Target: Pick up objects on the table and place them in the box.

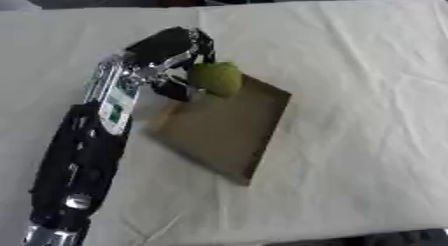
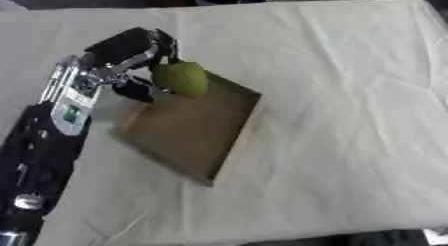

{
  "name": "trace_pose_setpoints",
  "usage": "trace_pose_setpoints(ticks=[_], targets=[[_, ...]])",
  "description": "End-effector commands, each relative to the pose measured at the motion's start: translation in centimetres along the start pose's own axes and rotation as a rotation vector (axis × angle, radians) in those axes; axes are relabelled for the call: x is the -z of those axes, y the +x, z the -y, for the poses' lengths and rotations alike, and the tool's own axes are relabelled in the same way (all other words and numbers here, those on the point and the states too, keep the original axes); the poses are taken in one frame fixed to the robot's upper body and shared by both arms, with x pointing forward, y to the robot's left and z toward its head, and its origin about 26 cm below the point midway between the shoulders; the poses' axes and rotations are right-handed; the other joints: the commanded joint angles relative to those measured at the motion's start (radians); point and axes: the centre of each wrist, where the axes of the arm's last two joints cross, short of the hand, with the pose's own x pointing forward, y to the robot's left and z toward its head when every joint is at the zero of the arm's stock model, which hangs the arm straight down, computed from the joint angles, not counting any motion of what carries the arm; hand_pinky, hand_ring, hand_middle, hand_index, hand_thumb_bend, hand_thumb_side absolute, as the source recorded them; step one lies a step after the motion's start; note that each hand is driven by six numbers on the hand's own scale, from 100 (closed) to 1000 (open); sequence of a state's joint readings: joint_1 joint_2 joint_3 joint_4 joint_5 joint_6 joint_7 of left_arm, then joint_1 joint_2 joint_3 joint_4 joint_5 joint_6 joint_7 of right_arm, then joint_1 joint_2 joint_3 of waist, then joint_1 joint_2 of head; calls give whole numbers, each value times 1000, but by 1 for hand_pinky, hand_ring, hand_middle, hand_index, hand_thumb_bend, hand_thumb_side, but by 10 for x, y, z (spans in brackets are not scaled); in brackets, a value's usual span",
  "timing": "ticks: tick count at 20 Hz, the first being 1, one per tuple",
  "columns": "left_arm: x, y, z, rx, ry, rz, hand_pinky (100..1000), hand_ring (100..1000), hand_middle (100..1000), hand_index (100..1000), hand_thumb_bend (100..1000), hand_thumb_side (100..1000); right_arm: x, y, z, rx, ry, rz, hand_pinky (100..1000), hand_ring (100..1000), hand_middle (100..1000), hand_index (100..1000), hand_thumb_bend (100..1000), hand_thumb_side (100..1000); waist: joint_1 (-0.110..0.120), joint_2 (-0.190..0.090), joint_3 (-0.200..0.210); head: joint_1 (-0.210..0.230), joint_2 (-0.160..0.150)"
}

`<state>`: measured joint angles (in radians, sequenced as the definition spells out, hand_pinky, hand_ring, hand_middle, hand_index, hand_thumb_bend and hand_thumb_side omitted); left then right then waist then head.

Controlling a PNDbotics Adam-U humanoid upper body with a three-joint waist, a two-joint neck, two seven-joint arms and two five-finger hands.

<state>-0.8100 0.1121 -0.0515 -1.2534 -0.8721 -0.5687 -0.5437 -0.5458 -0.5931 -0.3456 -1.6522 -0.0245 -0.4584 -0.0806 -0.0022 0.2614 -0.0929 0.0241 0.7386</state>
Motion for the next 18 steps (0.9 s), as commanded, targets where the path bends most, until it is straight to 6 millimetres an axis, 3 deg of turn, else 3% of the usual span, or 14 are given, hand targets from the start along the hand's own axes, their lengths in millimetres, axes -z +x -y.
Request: trace_pose_setpoints(ticks=[1,13,18], targets=[[3,2,-6,-57,-68,69,498,287,461,466,100,100,11,2,13,-44,21,37,714,623,608,738,100,219,-5,-21,-1,-3,2],[2,2,2,-246,-135,52,520,304,483,486,100,106,7,-1,15,-50,16,29,715,623,608,739,100,224,-5,-20,-2,-8,1],[4,3,4,-235,-227,85,578,415,566,583,100,100,7,1,14,-45,9,29,716,623,608,739,100,225,-4,-18,-3,-14,2]])
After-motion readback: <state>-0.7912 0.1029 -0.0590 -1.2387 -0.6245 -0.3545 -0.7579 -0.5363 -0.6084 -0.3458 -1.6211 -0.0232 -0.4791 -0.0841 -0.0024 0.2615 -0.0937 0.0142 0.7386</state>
